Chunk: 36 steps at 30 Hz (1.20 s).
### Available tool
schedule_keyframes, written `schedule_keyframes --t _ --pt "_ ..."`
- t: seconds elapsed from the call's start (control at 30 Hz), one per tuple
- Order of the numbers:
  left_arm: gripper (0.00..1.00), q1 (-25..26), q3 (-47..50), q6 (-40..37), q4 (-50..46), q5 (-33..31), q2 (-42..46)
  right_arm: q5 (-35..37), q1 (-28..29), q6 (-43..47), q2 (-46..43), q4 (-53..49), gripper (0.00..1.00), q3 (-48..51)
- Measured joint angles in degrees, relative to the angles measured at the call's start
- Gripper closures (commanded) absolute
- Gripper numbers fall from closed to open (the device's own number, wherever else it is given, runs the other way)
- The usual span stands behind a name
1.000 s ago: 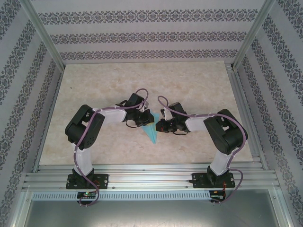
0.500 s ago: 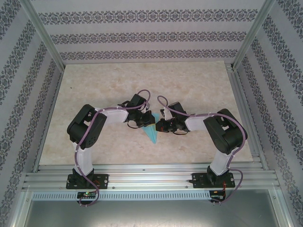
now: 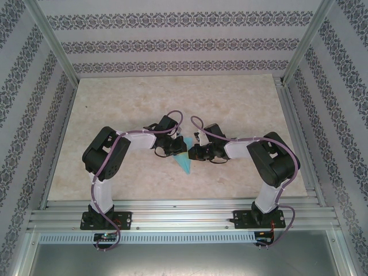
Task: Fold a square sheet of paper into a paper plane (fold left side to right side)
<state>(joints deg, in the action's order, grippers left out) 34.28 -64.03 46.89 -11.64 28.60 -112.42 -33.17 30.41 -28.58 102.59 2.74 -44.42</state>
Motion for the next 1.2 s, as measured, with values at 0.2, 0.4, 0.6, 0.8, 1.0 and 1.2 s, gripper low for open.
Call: schedule_keyframes --t 0.2,0.4,0.6,0.8,1.0,1.2 --pt "0.91 0.00 0.68 -0.26 0.90 -0.02 0.04 3.15 0.15 0.81 -3.52 -5.07 0.76 -0.42" --pt "0.91 -0.02 1.79 -0.28 2.75 0.04 0.35 5.86 -0.26 1.31 -15.61 -10.49 0.79 -0.02" --pt "0.92 -0.02 1.99 -0.28 3.15 0.22 0.37 5.64 4.07 -3.93 -19.08 -4.87 0.81 4.24" --pt "0.92 -0.02 2.08 -0.28 3.26 0.24 0.39 4.94 7.10 -8.04 -12.00 0.20 0.81 5.44" --pt "0.92 -0.02 2.27 -0.28 3.61 0.24 0.44 4.50 7.10 -9.09 -8.74 2.69 0.82 5.42" --pt "0.92 -0.02 2.27 -0.28 3.61 0.24 0.46 4.13 7.76 -9.44 -7.15 3.52 0.82 5.44"
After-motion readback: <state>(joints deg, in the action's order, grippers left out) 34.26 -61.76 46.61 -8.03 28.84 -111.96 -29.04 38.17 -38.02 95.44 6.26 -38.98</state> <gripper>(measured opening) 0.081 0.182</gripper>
